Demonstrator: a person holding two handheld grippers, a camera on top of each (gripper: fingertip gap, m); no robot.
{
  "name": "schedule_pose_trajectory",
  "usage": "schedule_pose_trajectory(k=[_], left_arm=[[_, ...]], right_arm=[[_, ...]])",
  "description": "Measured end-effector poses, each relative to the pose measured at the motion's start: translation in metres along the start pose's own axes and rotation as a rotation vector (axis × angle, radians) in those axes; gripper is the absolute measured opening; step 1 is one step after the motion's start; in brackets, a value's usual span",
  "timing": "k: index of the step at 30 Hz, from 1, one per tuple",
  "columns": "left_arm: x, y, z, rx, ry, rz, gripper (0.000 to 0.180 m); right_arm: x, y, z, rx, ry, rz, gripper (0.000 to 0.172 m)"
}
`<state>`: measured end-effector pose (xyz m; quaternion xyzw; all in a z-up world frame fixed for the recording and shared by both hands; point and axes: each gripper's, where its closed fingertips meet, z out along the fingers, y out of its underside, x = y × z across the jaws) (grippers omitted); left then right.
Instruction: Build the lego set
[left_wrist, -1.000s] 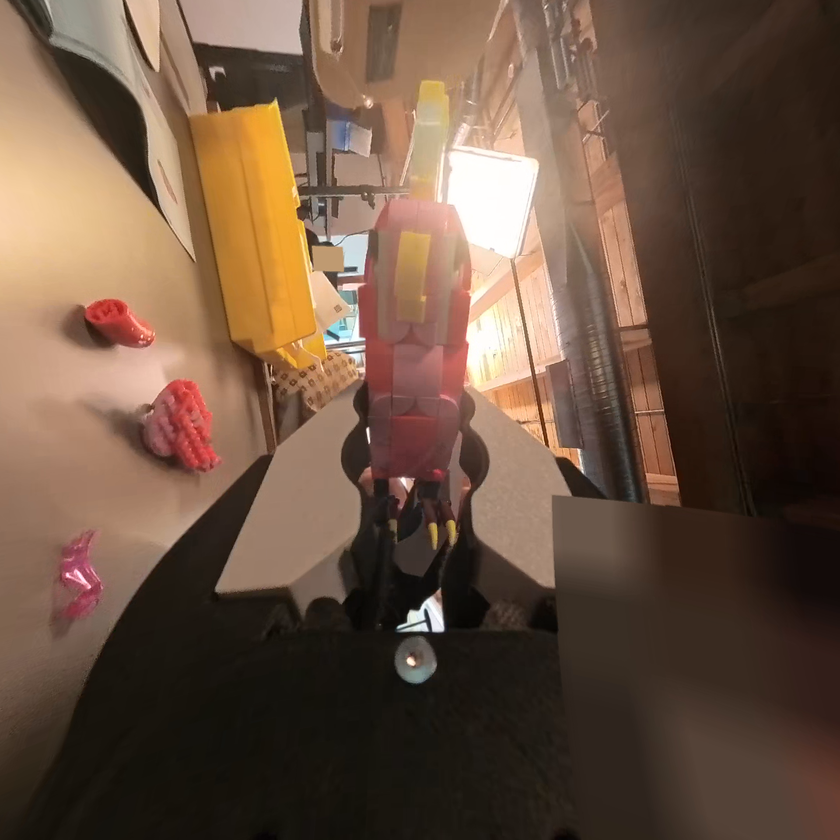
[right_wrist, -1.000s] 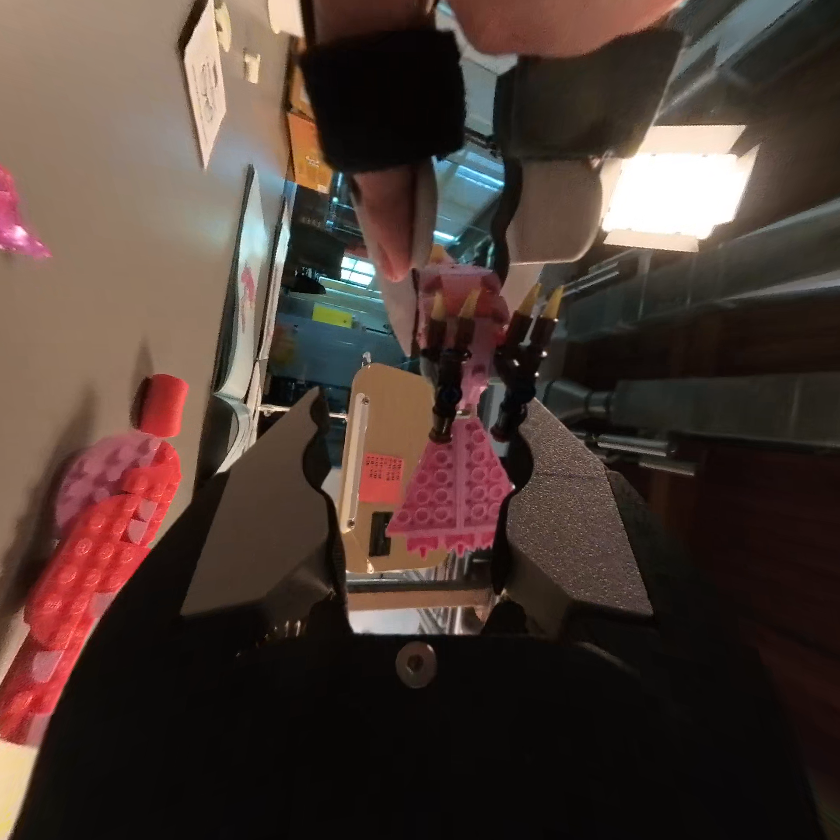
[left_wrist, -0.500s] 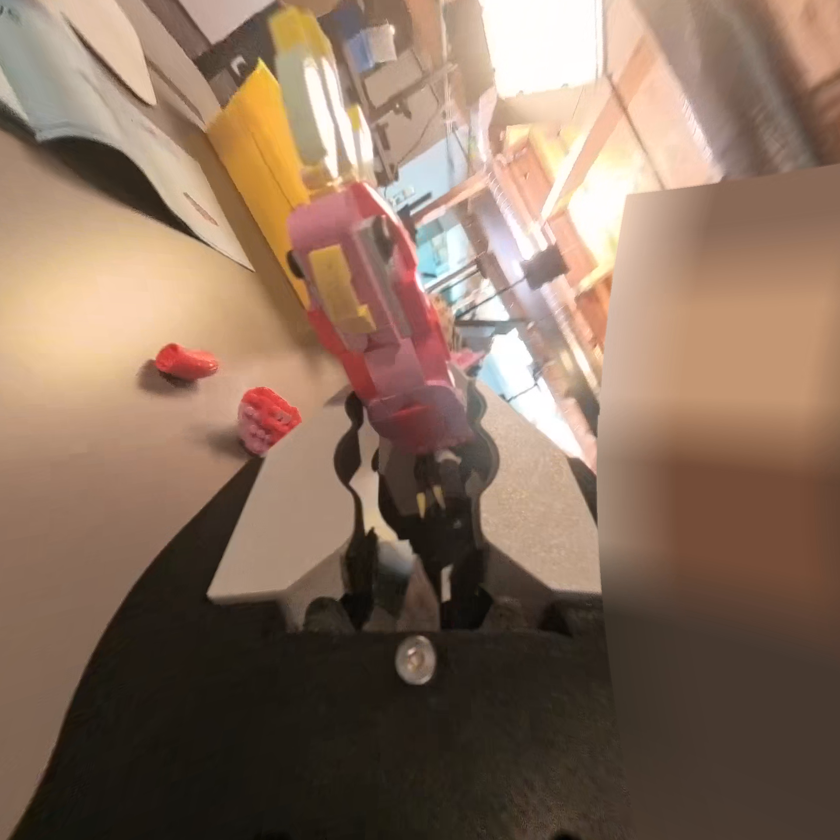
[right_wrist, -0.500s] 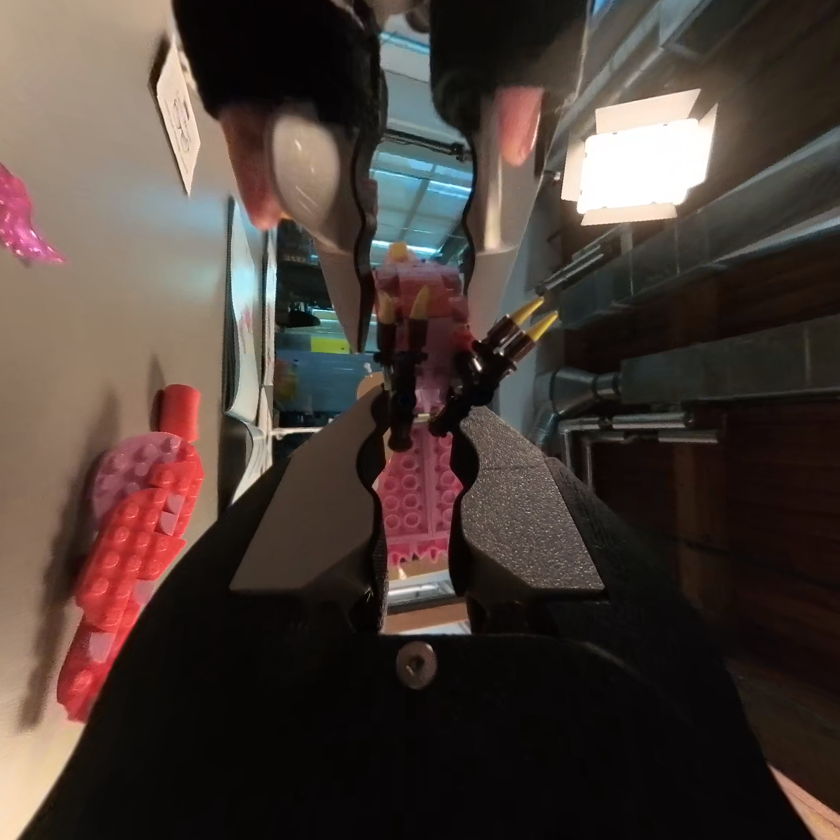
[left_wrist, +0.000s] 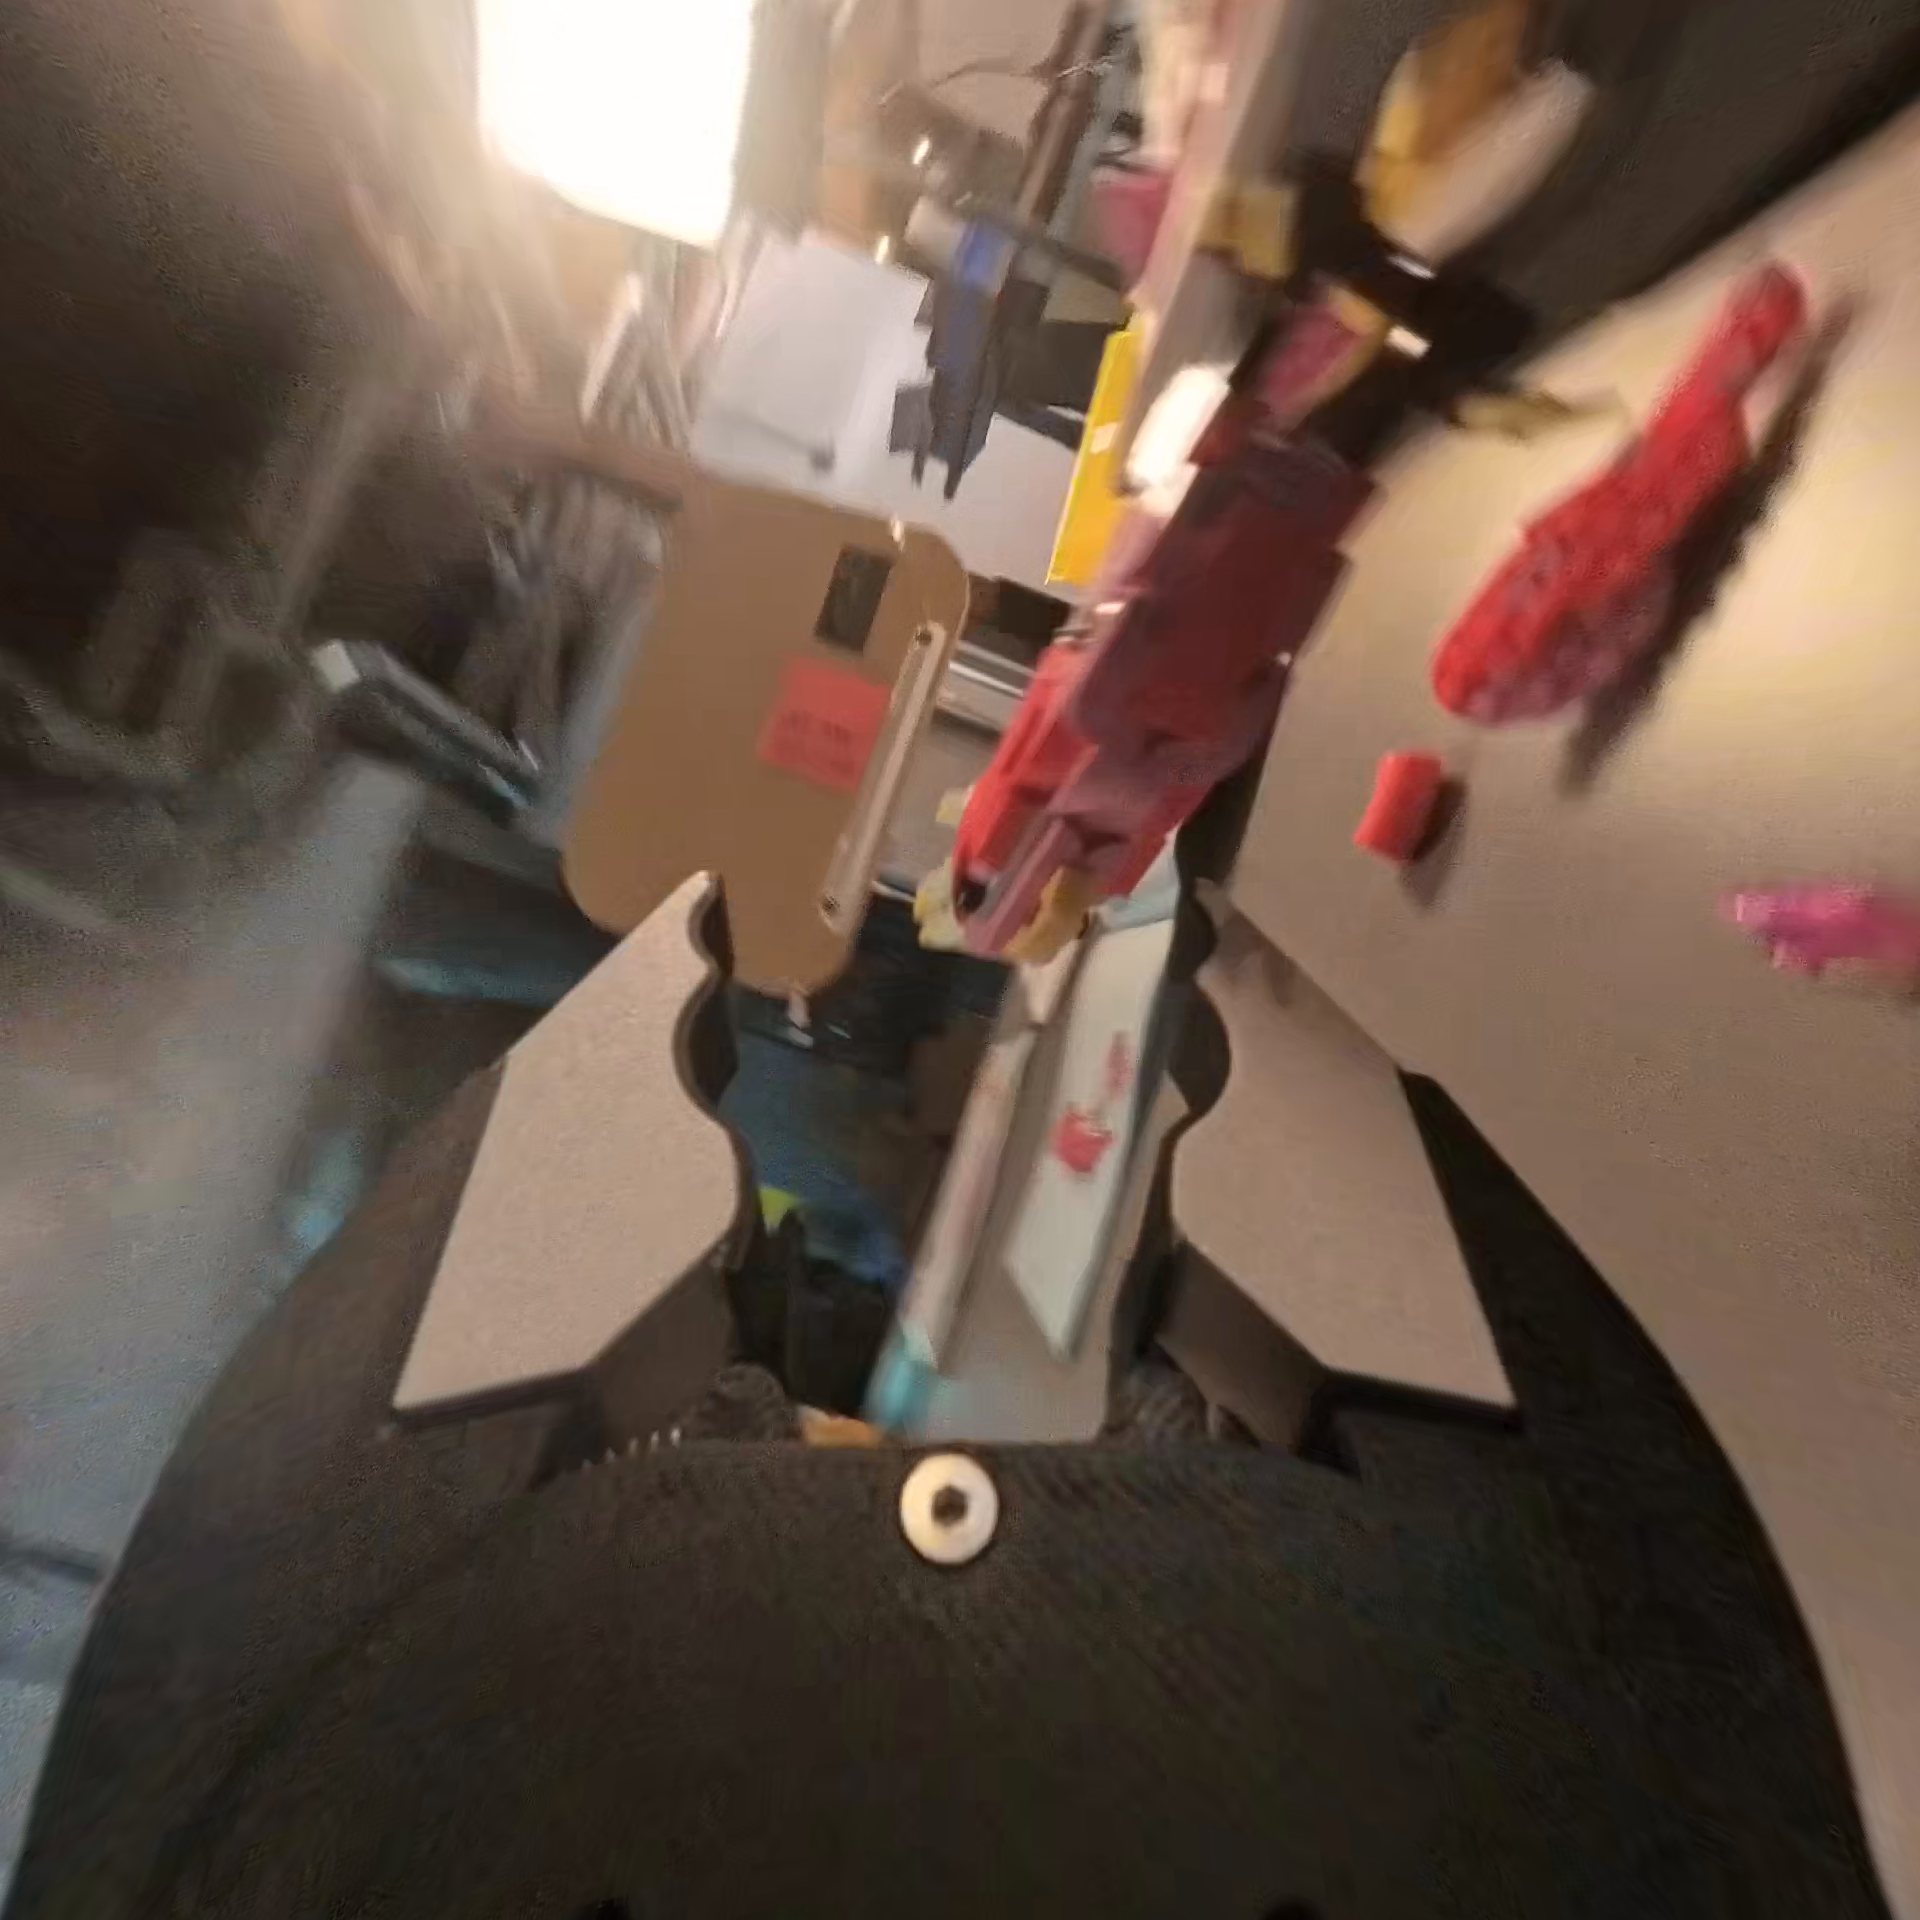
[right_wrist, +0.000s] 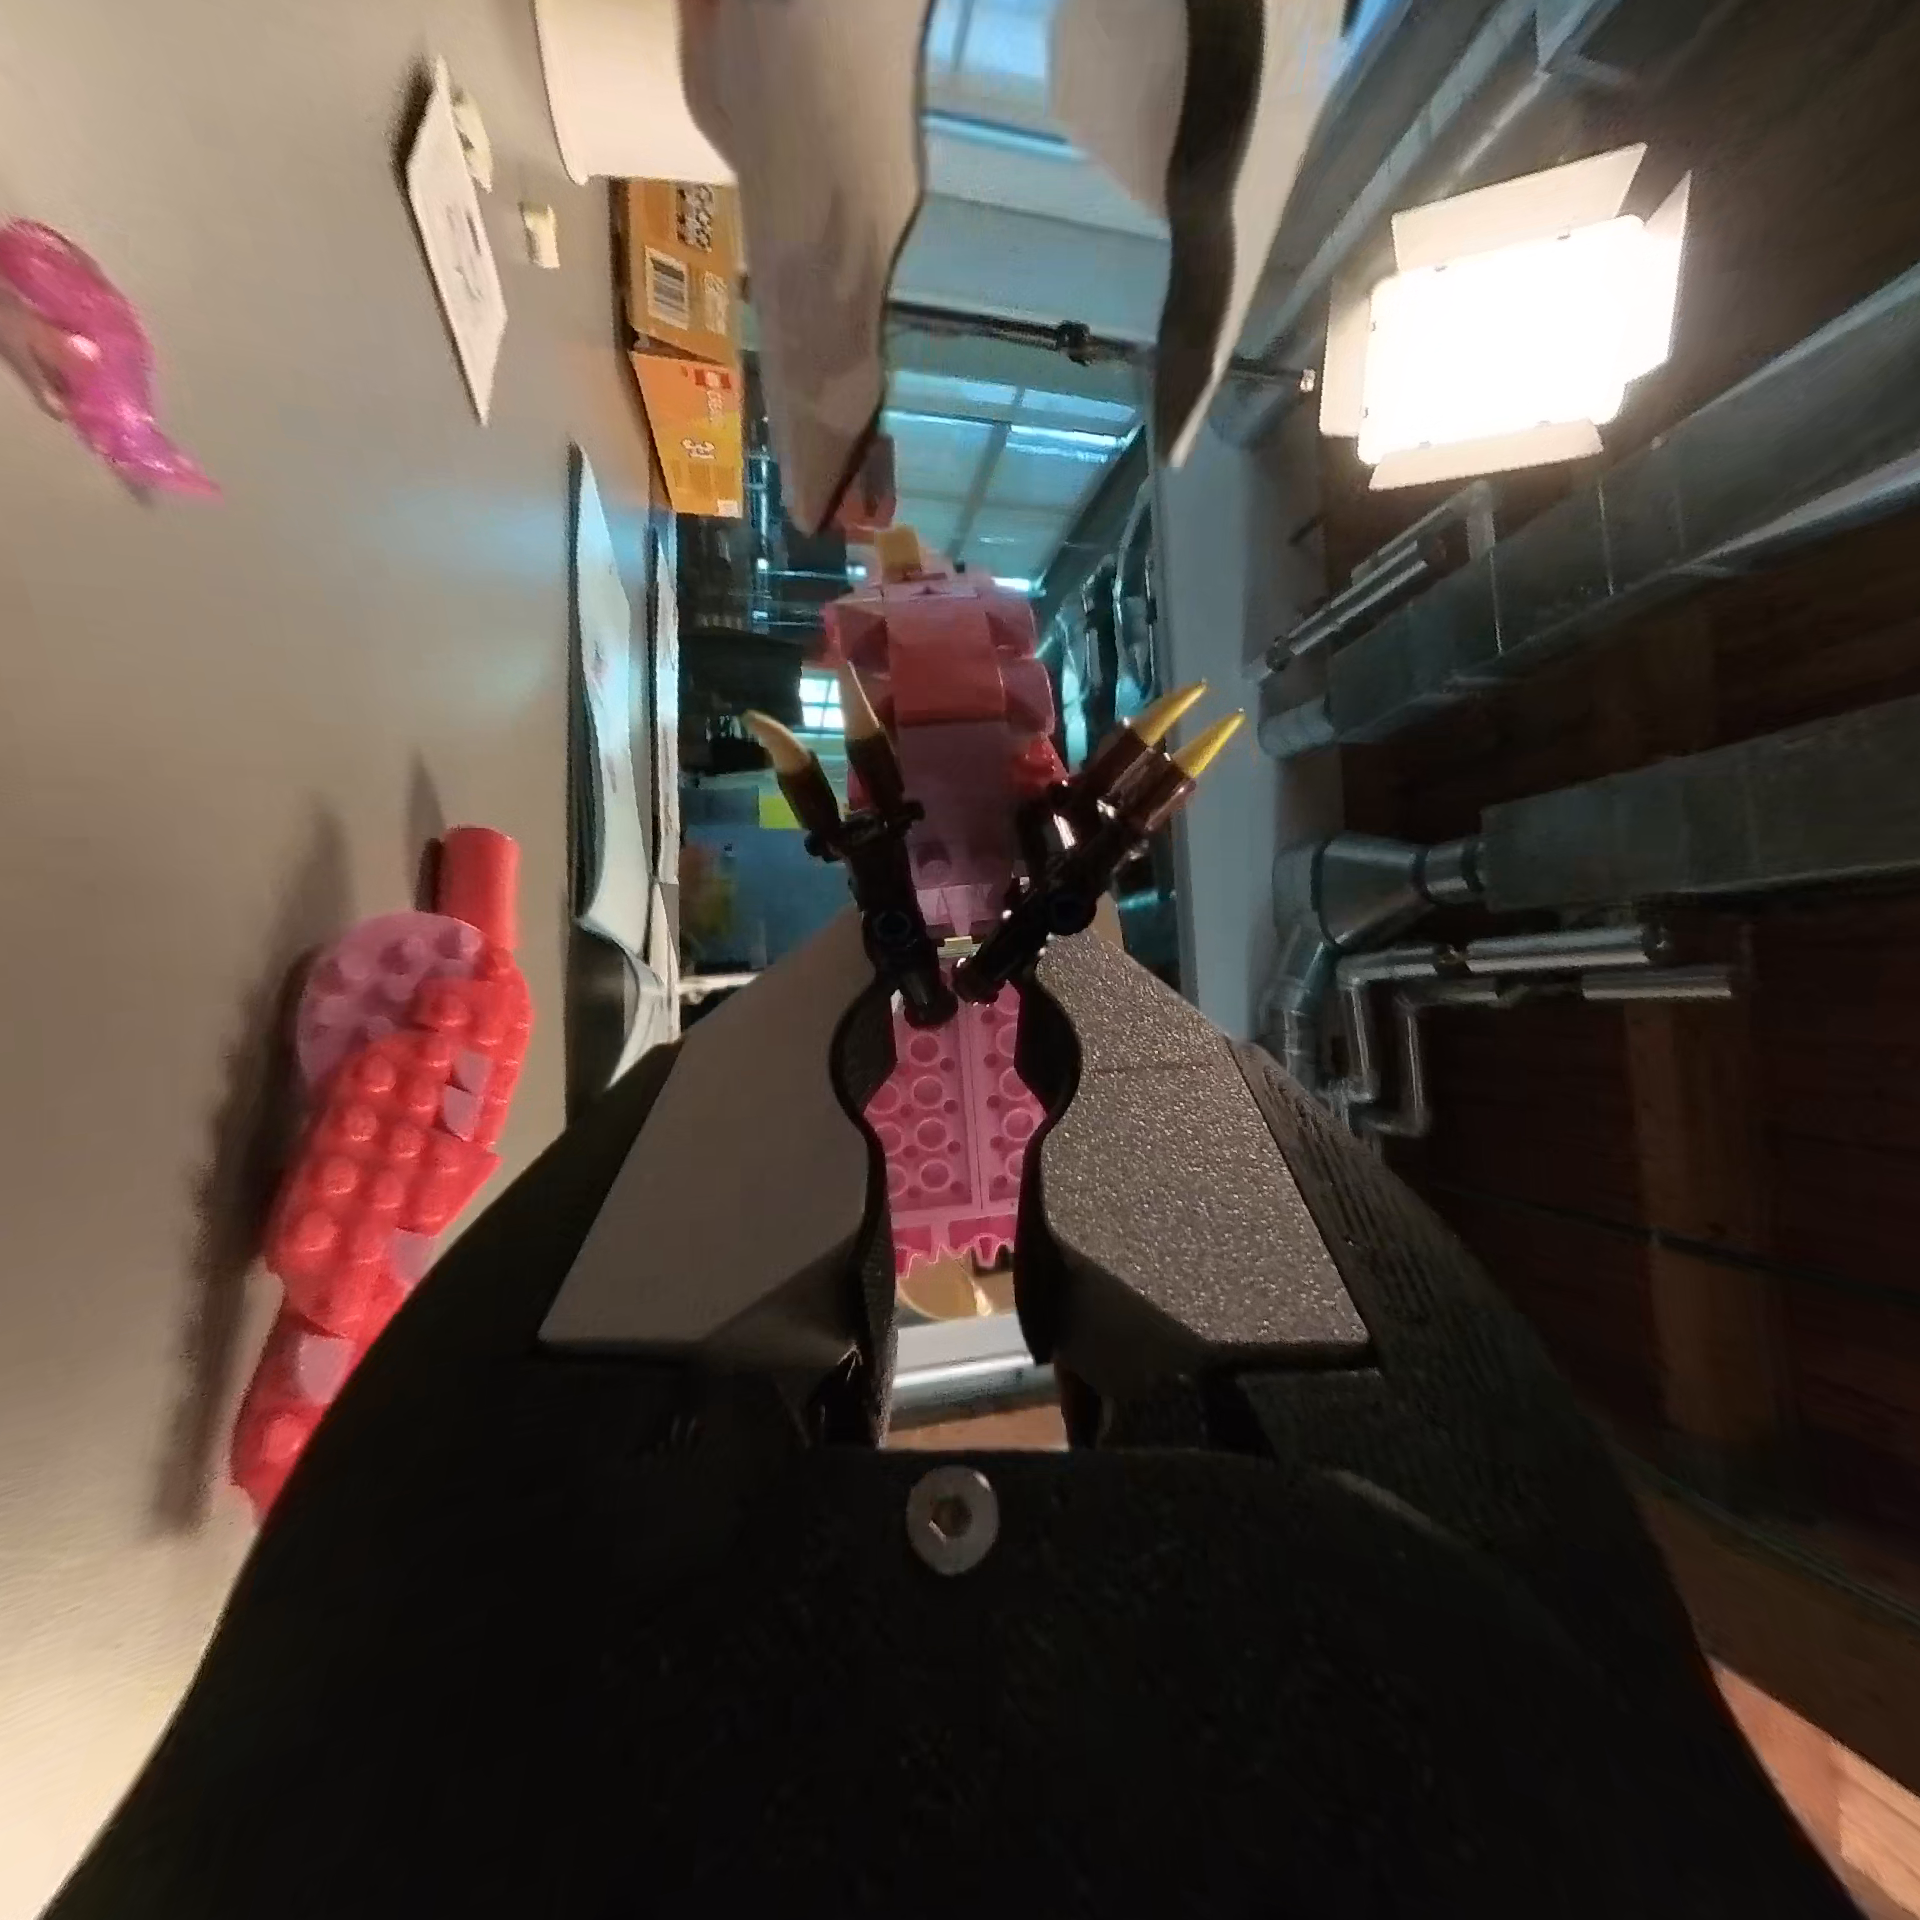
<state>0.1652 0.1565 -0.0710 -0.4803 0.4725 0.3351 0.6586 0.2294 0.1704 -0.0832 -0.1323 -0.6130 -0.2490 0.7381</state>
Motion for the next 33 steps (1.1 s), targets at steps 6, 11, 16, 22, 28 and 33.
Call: schedule_pose_trajectory(k=[6, 11, 16, 22, 28, 33], left_arm=[[0.033, 0.003, 0.015, 0.091, -0.038, 0.380, 0.047], [0.035, 0.004, 0.017, 0.076, -0.044, 0.373, 0.041], [0.037, 0.019, 0.013, 0.063, 0.003, 0.343, 0.040], [0.038, 0.043, 0.011, 0.037, 0.082, 0.289, 0.040], [0.048, 0.053, 0.010, 0.022, 0.151, 0.297, 0.040], [0.057, 0.053, 0.007, 0.029, 0.225, 0.252, 0.039]], right_arm=[[-0.010, -0.014, -0.007, 0.057, -0.031, 0.014, 0.015], [-0.015, -0.013, -0.006, 0.061, -0.053, 0.062, 0.015], [-0.014, 0.002, -0.008, 0.038, -0.047, 0.138, 0.052], [-0.031, 0.032, -0.041, 0.042, -0.326, 0.576, 0.052], [-0.062, 0.016, -0.041, -0.092, -0.836, 1.139, 0.058], [-0.084, 0.021, -0.037, -0.223, -0.872, 0.939, 0.057]])
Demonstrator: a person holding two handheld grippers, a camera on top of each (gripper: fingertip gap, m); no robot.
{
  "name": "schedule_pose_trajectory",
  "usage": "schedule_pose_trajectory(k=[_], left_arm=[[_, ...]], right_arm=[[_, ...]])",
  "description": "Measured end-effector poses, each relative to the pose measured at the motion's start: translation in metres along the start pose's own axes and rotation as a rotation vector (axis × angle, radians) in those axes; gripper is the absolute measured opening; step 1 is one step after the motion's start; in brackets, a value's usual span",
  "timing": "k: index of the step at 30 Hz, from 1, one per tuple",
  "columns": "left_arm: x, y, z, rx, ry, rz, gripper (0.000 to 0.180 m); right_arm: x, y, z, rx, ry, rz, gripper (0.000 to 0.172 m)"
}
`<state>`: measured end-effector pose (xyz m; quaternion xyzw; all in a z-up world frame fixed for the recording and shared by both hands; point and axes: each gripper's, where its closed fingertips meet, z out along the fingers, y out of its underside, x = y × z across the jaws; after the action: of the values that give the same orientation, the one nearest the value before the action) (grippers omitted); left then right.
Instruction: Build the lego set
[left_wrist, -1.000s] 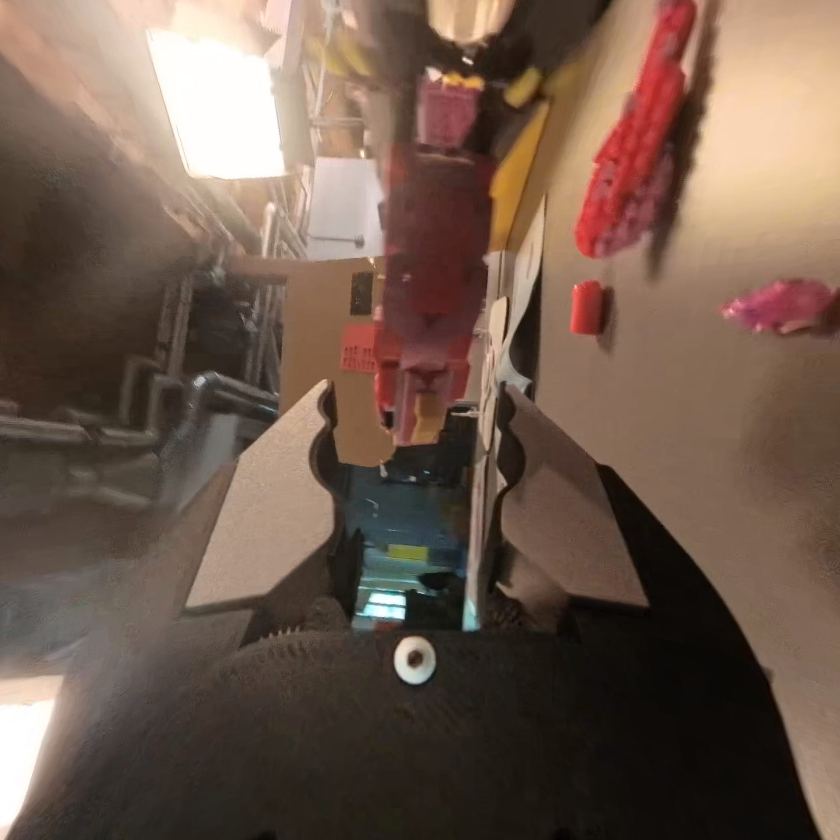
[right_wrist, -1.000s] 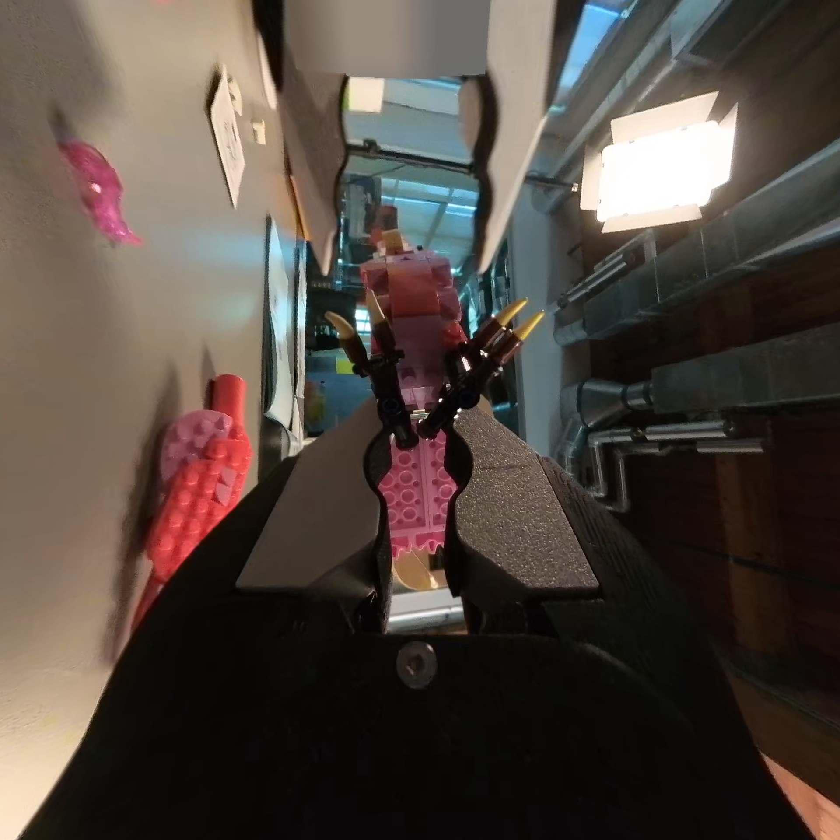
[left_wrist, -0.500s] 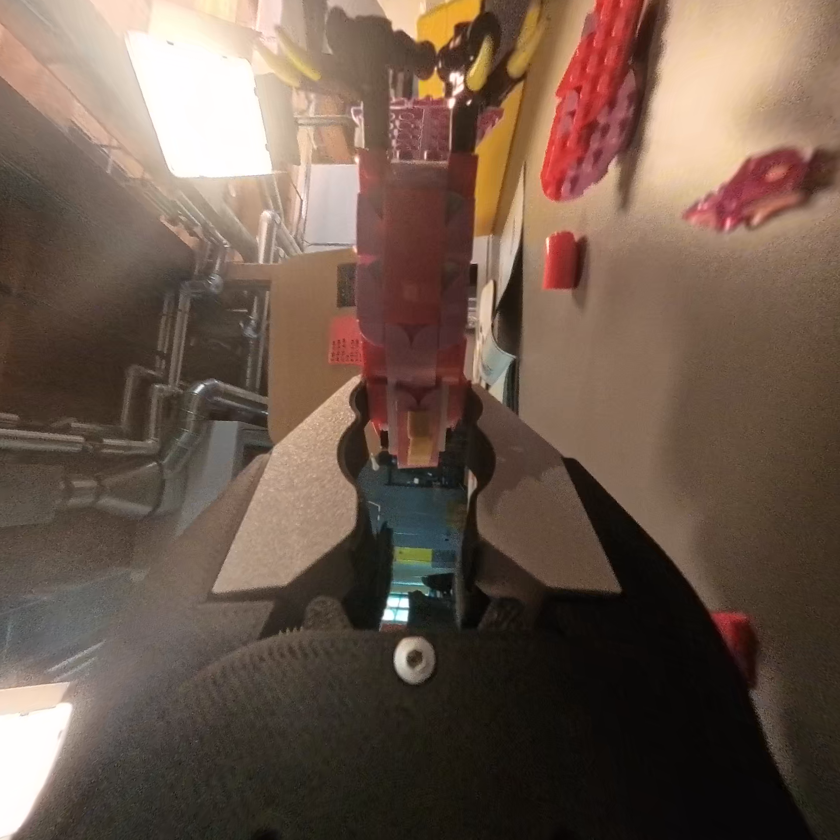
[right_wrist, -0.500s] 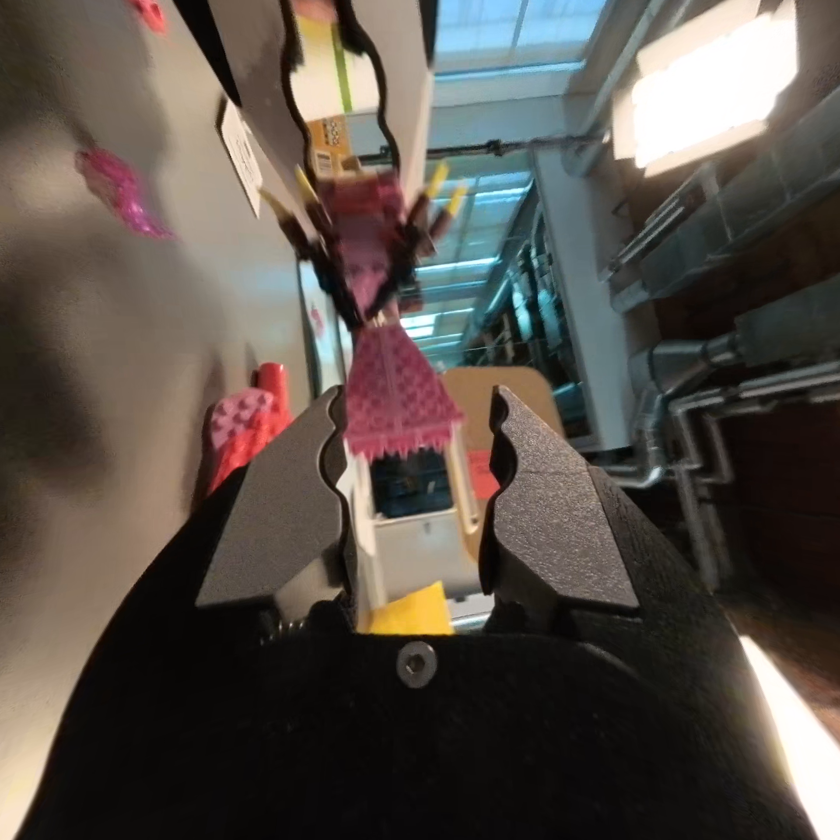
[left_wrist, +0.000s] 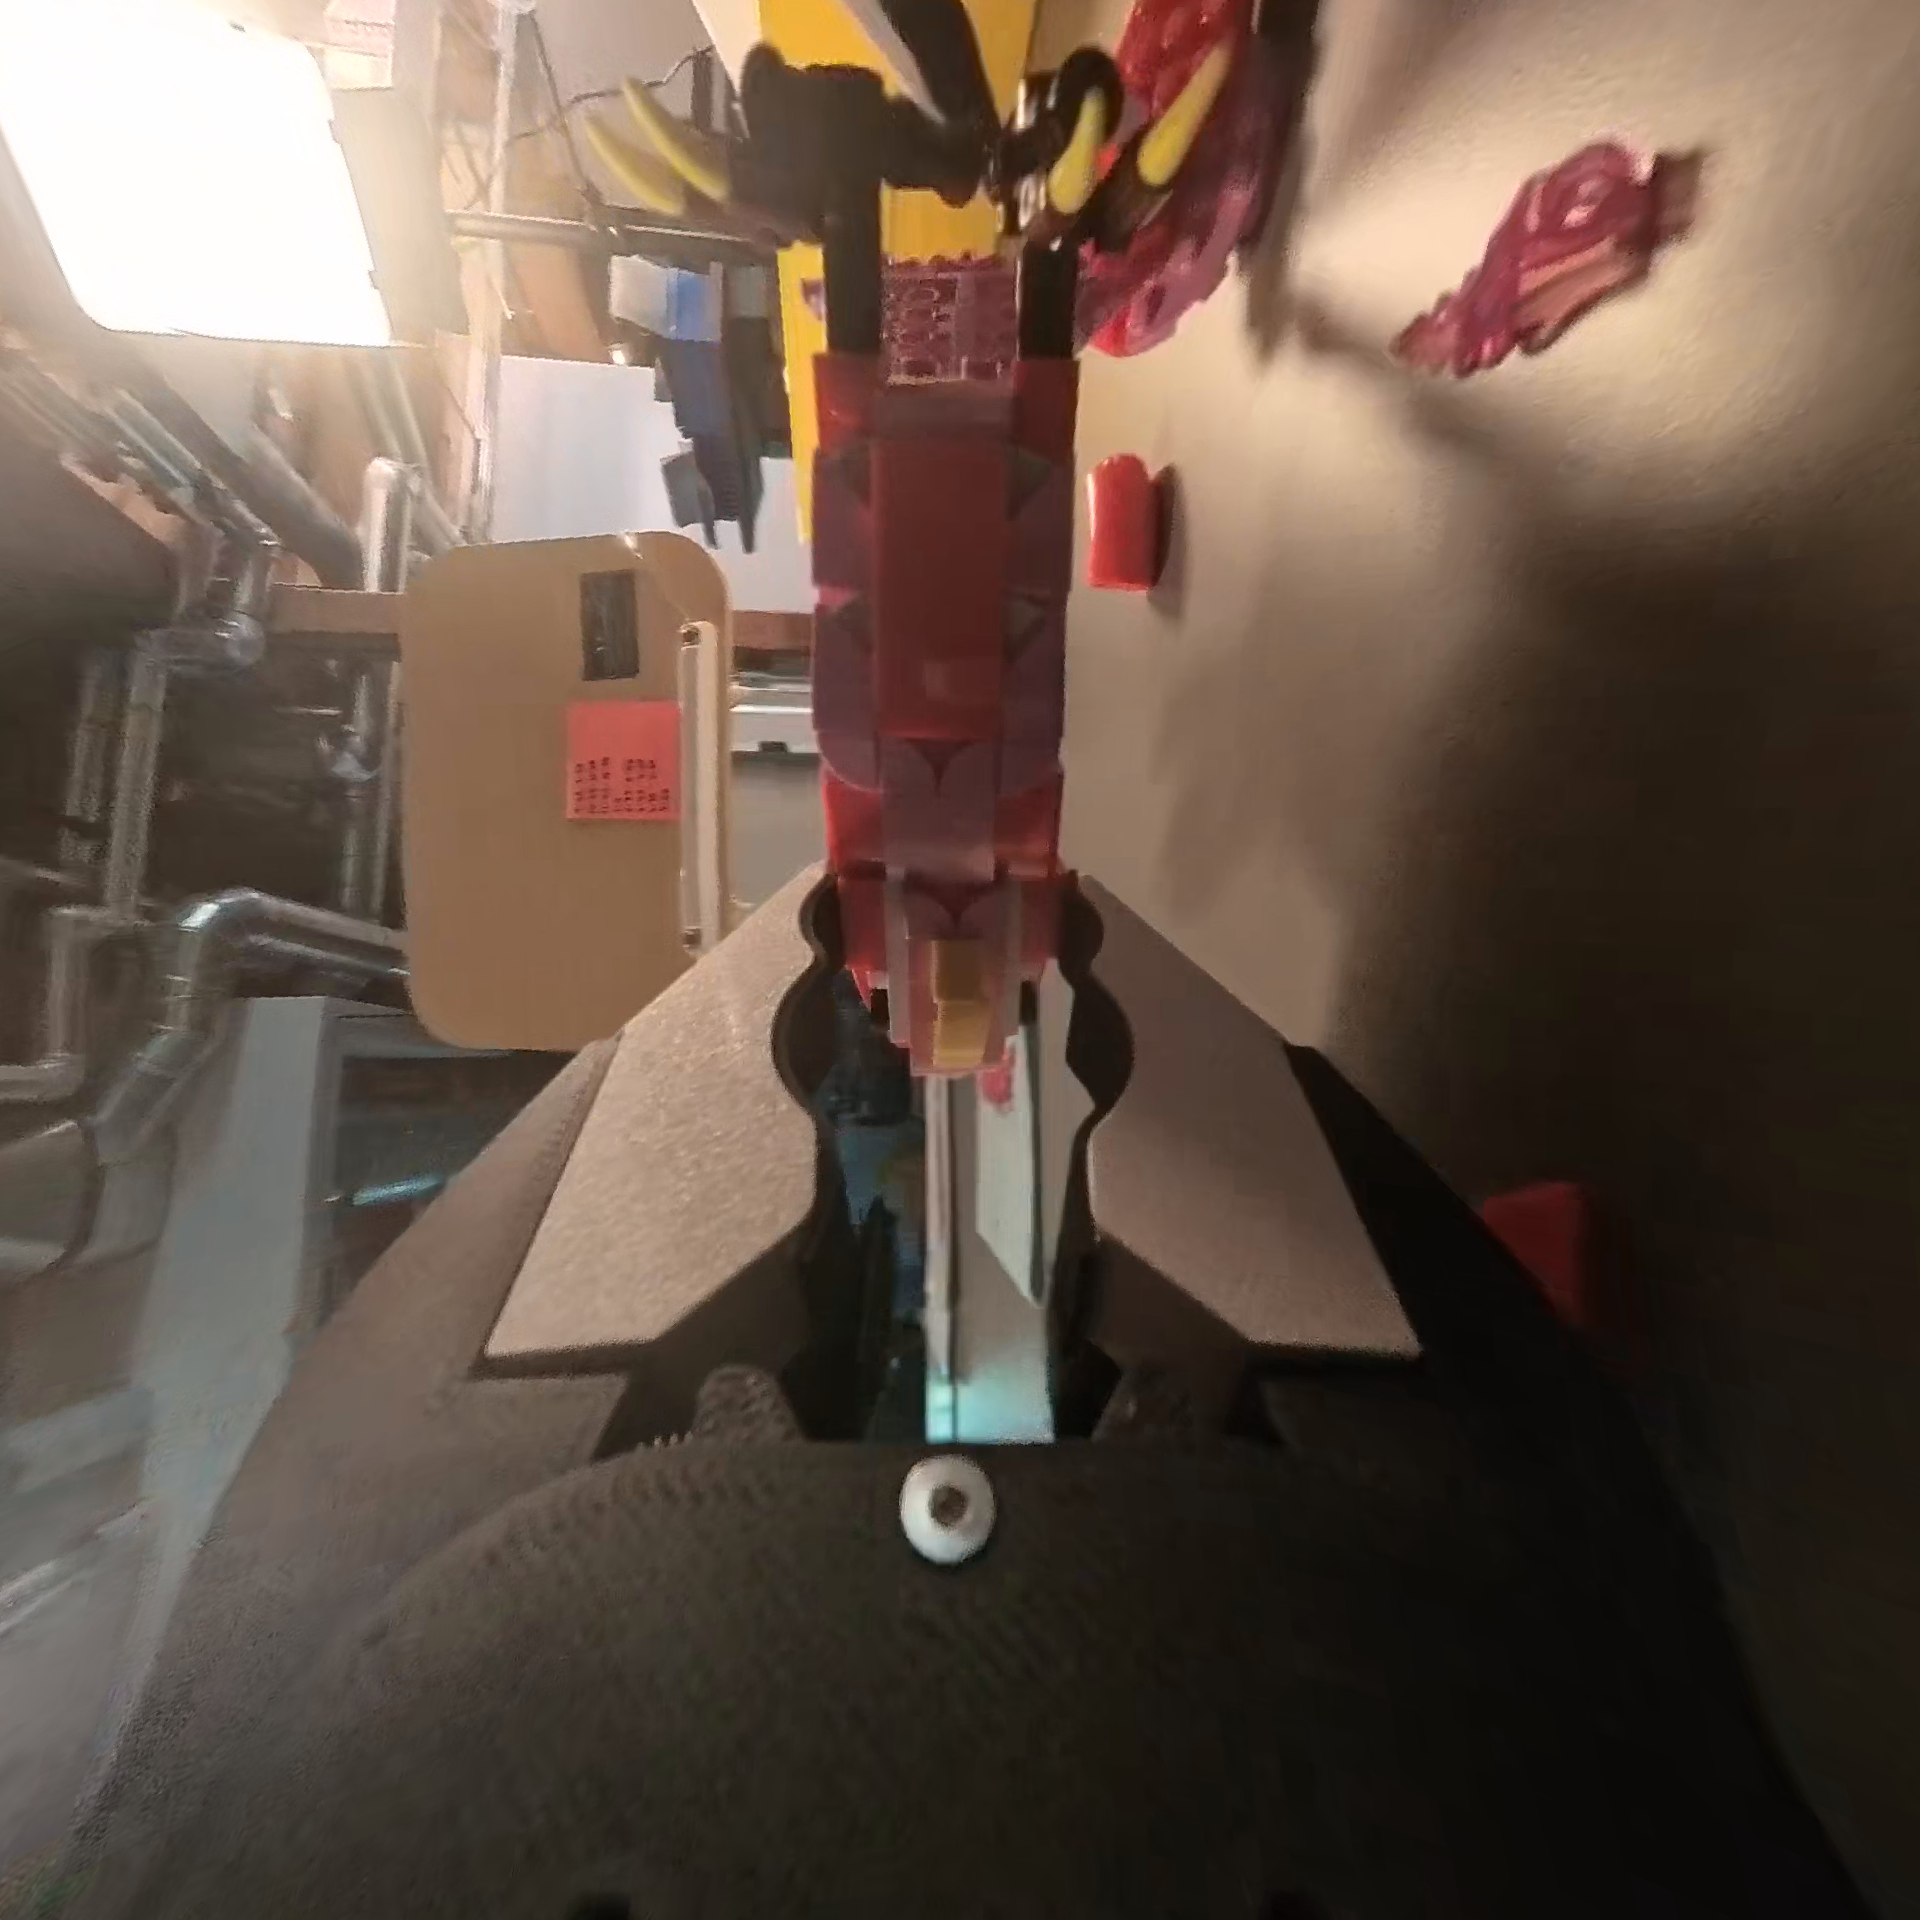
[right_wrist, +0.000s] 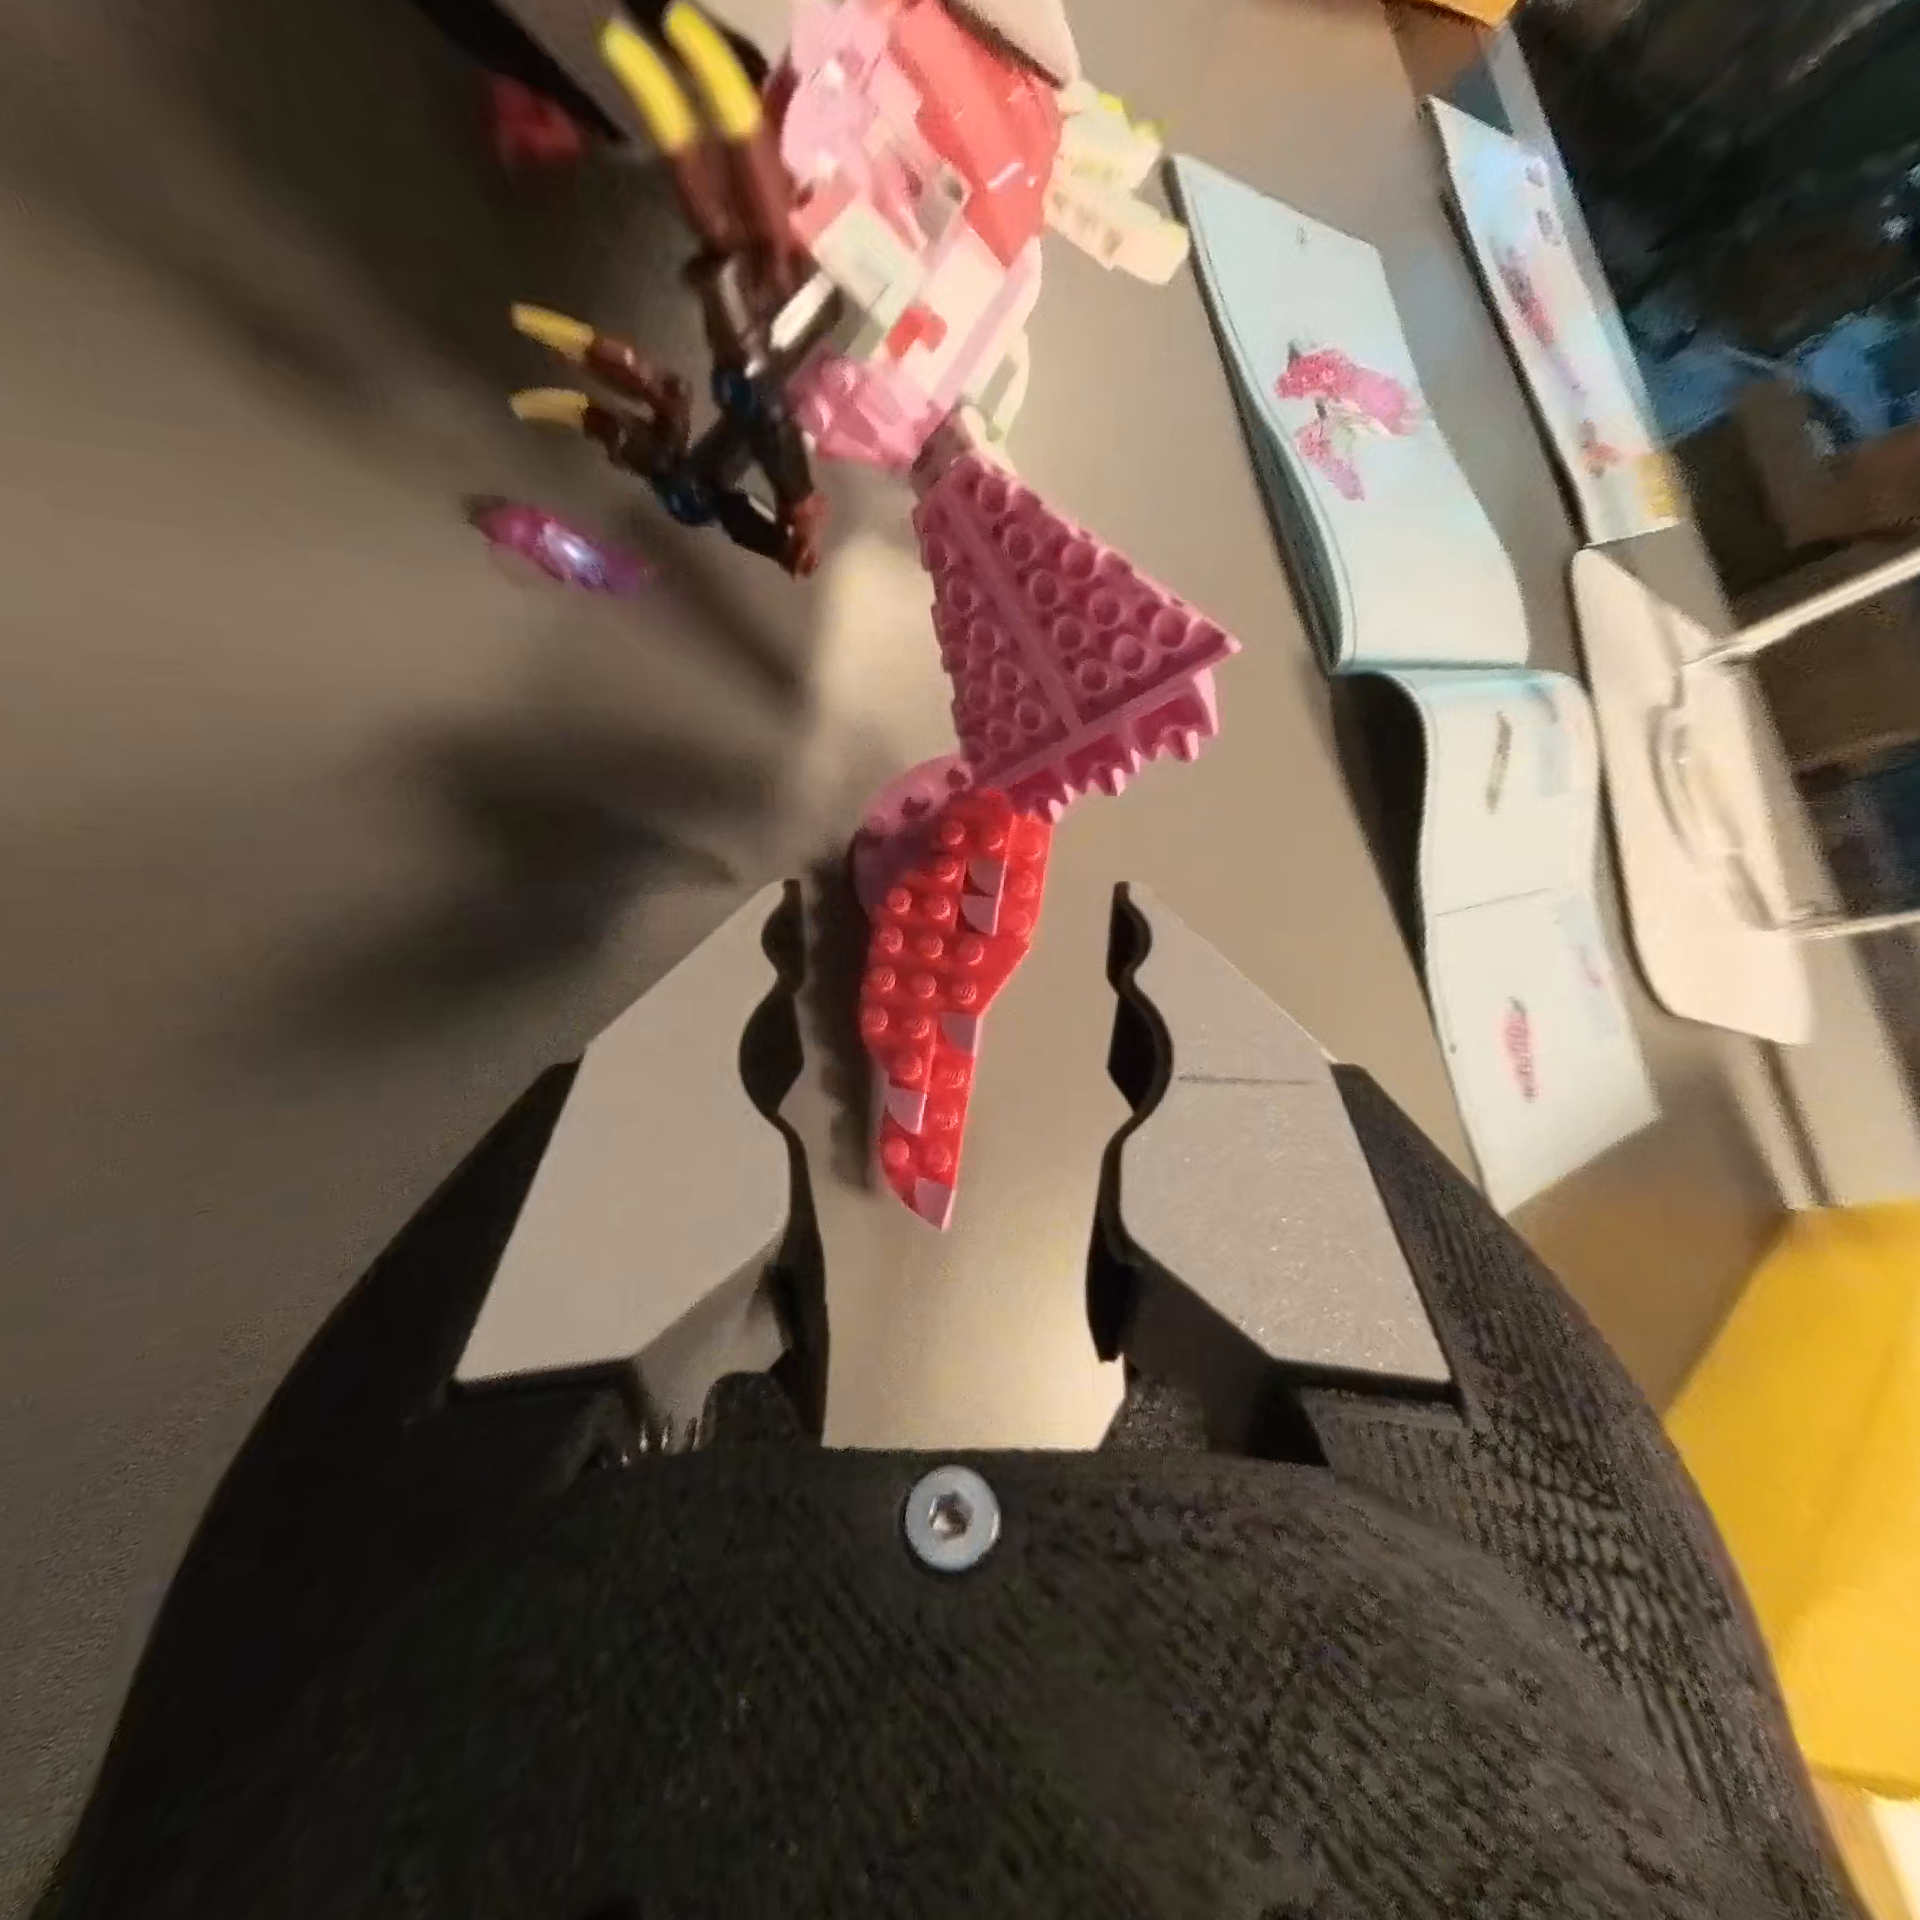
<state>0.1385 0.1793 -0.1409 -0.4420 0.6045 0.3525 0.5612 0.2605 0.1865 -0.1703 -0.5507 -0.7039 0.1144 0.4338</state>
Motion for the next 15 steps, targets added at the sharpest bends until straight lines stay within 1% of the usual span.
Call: schedule_pose_trajectory(k=[3, 4, 6, 10, 13, 15], left_arm=[[-0.002, -0.002, 0.001, -0.001, -0.005, 0.001, 0.039], [-0.002, -0.002, 0.001, 0.001, -0.009, 0.005, 0.039], [-0.003, -0.003, 0.000, 0.005, -0.020, 0.014, 0.039], [-0.006, -0.004, 0.000, 0.008, -0.046, 0.023, 0.039], [-0.009, -0.013, 0.000, 0.019, -0.053, 0.019, 0.039], [-0.012, -0.023, 0.000, 0.041, -0.076, 0.037, 0.040]], right_arm=[[-0.004, 0.004, 0.006, -0.037, -0.018, 0.041, 0.053], [-0.004, 0.005, 0.007, -0.051, -0.035, 0.066, 0.049], [-0.001, 0.012, 0.008, -0.107, -0.049, 0.108, 0.035], [0.006, 0.025, -0.001, -0.177, -0.103, 0.213, 0.033], [0.028, 0.028, -0.016, -0.151, -0.067, 0.268, 0.034], [0.047, 0.010, -0.032, -0.051, -0.054, 0.316, 0.034]])
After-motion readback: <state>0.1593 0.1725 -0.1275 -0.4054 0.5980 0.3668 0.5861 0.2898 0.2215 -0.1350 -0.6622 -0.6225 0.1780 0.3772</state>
